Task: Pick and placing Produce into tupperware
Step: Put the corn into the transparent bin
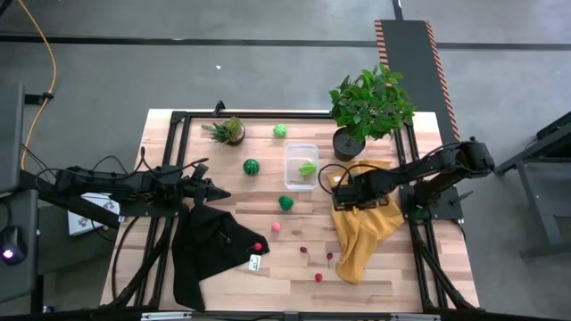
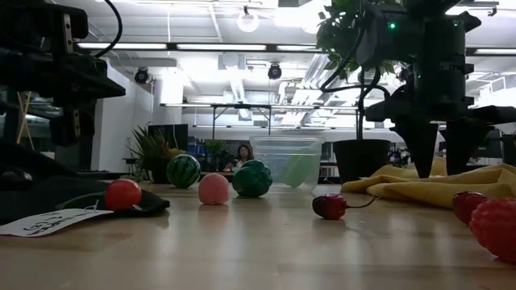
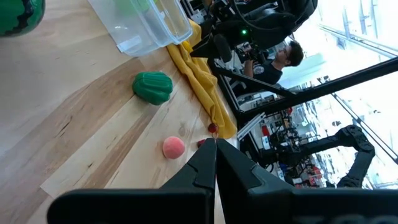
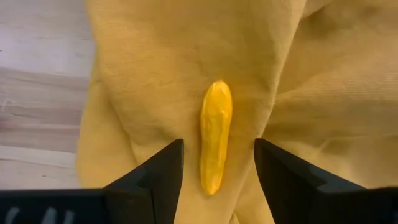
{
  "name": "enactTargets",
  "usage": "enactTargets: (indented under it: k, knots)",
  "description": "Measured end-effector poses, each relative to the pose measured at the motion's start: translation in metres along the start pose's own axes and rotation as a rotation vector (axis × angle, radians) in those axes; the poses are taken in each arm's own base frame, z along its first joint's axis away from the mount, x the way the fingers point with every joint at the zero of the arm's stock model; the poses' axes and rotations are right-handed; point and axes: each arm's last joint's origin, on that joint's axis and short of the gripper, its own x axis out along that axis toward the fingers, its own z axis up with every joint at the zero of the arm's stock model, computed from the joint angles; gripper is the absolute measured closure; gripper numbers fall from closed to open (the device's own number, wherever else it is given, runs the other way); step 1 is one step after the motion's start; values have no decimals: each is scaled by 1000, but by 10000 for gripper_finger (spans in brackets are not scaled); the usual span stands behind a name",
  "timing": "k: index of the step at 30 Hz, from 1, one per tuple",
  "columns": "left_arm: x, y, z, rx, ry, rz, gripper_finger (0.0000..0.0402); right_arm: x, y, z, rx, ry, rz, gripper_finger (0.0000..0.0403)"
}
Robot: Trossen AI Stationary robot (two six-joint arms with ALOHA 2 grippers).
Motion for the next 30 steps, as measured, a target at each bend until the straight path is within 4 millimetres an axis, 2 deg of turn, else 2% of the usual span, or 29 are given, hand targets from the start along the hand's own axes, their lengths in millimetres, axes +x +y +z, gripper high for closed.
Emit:
enactTargets:
  k: [6, 14, 30]
  knots:
    - [0, 0, 0, 0, 0, 0, 401, 8, 1, 1, -1, 17, 59, 217]
    - [0, 0, 0, 0, 0, 1, 401, 9, -1, 0, 11, 18, 47, 224]
    - [0, 0, 0, 0, 0, 0, 401, 9, -2, 1, -5, 13, 35, 310]
